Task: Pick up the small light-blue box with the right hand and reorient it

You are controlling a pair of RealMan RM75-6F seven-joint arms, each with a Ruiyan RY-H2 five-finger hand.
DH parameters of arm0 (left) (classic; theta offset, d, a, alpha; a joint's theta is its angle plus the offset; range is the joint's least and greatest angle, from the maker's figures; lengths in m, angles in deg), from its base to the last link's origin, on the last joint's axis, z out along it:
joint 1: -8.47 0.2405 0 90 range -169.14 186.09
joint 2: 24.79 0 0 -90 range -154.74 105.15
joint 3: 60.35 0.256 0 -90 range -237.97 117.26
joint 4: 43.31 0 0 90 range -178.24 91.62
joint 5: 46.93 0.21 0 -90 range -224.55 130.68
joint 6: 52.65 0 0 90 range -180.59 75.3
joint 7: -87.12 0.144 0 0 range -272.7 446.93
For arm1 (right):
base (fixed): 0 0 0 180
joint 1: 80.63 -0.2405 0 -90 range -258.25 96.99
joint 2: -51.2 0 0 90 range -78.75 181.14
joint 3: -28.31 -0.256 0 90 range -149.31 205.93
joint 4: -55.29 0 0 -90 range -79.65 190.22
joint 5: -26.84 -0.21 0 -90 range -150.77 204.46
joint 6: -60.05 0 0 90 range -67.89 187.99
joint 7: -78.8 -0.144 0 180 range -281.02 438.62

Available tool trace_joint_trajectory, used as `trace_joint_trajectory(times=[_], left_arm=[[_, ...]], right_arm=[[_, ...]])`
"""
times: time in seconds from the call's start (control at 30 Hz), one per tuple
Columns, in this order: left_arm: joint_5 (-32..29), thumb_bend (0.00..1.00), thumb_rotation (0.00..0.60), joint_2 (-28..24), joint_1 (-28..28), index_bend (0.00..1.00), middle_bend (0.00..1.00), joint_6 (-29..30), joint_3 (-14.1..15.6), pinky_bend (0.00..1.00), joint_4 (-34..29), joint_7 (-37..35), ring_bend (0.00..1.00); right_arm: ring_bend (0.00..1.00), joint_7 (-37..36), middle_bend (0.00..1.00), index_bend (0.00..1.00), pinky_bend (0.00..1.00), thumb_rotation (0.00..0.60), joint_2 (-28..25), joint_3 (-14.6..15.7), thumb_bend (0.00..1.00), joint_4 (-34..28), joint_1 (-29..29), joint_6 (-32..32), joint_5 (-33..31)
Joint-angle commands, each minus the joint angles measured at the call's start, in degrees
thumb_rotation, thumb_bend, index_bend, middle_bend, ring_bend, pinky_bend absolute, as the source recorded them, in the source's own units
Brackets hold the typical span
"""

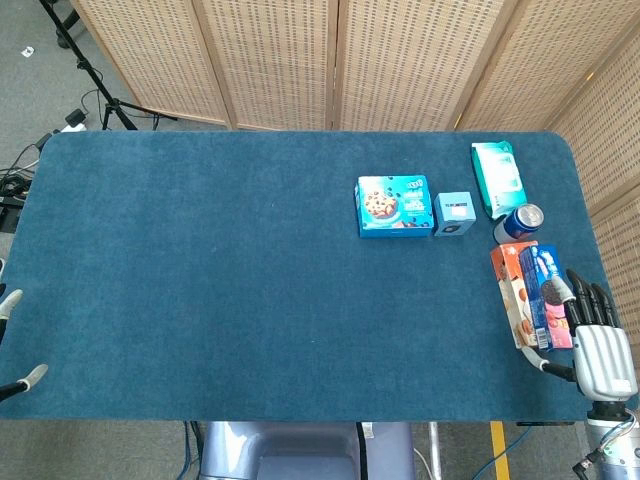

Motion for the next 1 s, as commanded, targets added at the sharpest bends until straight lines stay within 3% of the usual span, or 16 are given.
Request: trace_joint_trajectory(times=[0.03, 0.3, 0.5, 0.73, 0.83, 1.0], left_arm=[[0.08, 0.00, 0.600, -0.01, 0.01, 0.00, 0.00, 0.04, 0.02, 0.00, -0.01, -0.04, 0.00], [-0.44, 0.00, 0.600, 0.14, -0.16, 0.00, 0.00, -0.31, -0.25, 0.00, 0.11, 0.20, 0.00], [-1.61, 0.00, 0.600, 0.44, -0.67, 0.00, 0.00, -1.10, -0.91, 0.00, 0.01, 0.92, 0.00], [-2.56, 0.00, 0.600, 0.98, -0.97, 0.00, 0.00, -1.34, -1.55, 0.00, -0.37, 2.48, 0.00], [-4.36, 0.00, 0.600, 1.27, -1.59, 0.00, 0.00, -2.68, -2.23, 0.00, -0.38, 3.35, 0.00], [-7.16, 0.00, 0.600, 1.69, -2.57, 0.00, 0.00, -4.91, -3.13, 0.00, -0.57, 4.74, 0.00]], right_arm=[[0.00, 0.34, 0.00, 0.00, 0.00, 0.600, -0.15, 0.00, 0.00, -0.21, 0.04, -0.02, -0.03], [0.00, 0.12, 0.00, 0.00, 0.00, 0.600, -0.26, -0.45, 0.00, -0.04, -1.00, 0.92, 0.40], [0.00, 2.04, 0.00, 0.00, 0.00, 0.600, -1.79, -4.66, 0.00, 1.16, -6.69, 4.99, 0.70], [0.00, 2.47, 0.00, 0.00, 0.00, 0.600, -4.31, -10.98, 0.00, 4.14, -19.43, 21.60, -4.70], [0.00, 1.22, 0.00, 0.00, 0.00, 0.600, -1.46, -12.68, 0.00, 9.81, -26.06, 31.46, -9.31], [0.00, 0.69, 0.00, 0.00, 0.00, 0.600, 5.21, -13.23, 0.00, 21.73, -33.80, 41.08, -13.31]])
